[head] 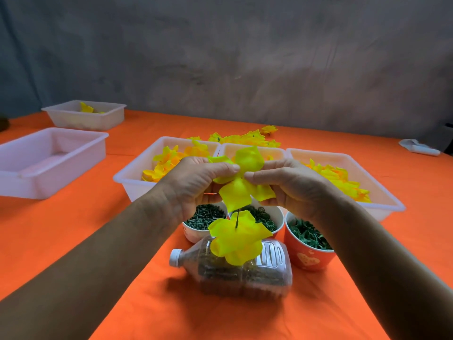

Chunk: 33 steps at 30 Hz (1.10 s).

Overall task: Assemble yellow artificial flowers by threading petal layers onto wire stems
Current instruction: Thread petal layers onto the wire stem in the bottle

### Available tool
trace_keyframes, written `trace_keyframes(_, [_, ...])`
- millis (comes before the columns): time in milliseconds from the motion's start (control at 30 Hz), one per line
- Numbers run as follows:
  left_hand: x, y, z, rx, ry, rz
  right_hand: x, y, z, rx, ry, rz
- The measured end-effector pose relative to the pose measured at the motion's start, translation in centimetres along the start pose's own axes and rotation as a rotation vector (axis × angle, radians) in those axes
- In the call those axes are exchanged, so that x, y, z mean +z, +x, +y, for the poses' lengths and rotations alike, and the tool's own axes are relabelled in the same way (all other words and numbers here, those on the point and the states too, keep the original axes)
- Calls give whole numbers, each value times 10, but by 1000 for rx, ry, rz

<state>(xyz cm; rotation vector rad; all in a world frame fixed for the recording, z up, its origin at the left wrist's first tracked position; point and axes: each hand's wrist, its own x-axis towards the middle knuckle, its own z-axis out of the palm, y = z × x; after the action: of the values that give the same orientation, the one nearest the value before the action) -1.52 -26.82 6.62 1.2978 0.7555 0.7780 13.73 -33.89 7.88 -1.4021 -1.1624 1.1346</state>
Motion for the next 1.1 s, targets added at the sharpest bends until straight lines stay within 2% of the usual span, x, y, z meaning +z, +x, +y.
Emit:
trace_keyframes(200, [-2, -5, 4, -18, 60, -81, 0, 0, -6, 11, -62, 33])
trace_keyframes(633, [-6, 3, -11, -112, 72, -94, 4, 1, -1, 157, -112, 53])
trace_keyframes(1100, [-19, 17, -28, -199, 41, -243, 6, 2, 4, 234, -32, -17])
